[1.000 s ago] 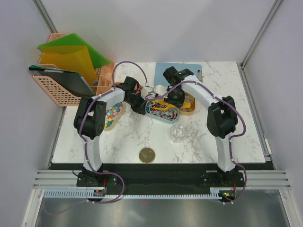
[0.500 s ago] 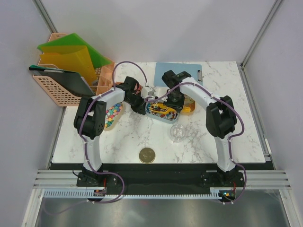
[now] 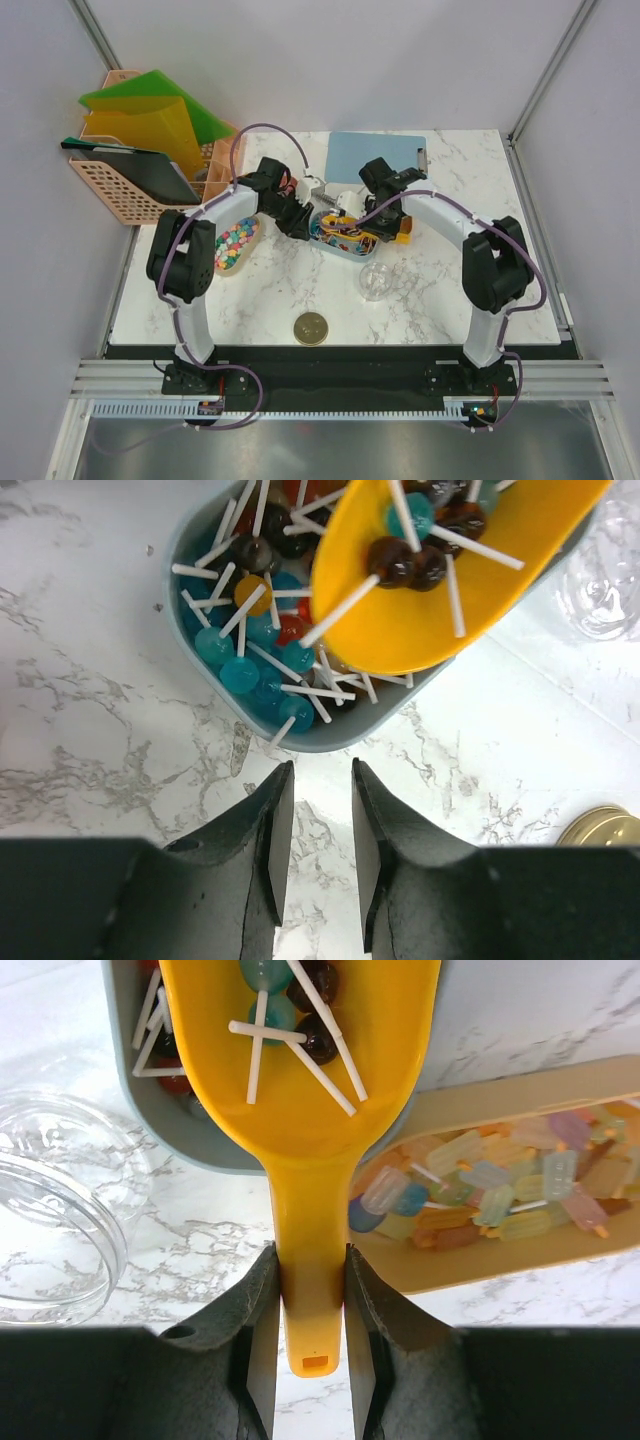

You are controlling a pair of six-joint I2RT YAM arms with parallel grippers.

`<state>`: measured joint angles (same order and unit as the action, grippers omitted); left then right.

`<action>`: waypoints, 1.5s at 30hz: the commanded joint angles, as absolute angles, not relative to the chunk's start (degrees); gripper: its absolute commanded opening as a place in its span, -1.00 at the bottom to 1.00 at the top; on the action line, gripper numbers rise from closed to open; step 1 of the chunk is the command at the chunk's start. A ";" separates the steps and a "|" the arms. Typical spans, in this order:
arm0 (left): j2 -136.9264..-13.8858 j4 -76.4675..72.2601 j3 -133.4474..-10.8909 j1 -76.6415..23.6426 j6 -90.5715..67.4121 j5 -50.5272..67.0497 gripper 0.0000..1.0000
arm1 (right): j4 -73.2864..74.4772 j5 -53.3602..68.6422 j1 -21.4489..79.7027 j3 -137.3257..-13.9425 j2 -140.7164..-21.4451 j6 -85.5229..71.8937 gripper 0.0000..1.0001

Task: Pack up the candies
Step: Scoop the fake candies from the storage box, then place the fake candies in the packing bottle.

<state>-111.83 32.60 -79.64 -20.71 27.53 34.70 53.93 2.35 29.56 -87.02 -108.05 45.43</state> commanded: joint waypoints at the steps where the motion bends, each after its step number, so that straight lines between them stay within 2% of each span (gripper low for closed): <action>1: -107.14 31.38 -79.54 -20.22 26.10 36.91 -0.27 | 47.82 3.60 29.18 -86.92 -103.98 44.47 -1.00; 10: -103.36 33.14 -81.12 -18.99 25.84 34.11 -0.27 | 48.42 5.36 23.39 -79.30 -92.56 51.84 -1.00; 16: -105.47 31.65 -83.84 -18.54 25.84 27.26 -0.27 | 59.40 4.41 20.13 -74.80 -84.47 68.18 -1.00; 24: -108.72 30.41 -88.77 -18.46 24.96 22.76 -0.29 | 68.46 -2.28 20.74 -74.71 -80.51 76.98 -1.00; 30: -109.34 29.36 -88.68 -18.37 24.35 22.67 -0.29 | 70.49 -7.28 23.46 -74.00 -79.36 78.49 -0.99; 45: -109.42 26.19 -87.36 -18.02 23.20 23.20 -0.30 | 76.90 -21.18 33.31 -76.90 -85.51 68.65 -1.00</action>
<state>-109.25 29.06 -86.94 -18.41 25.08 22.61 73.87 -16.29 32.32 -74.24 -84.29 72.20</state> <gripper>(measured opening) 0.354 0.339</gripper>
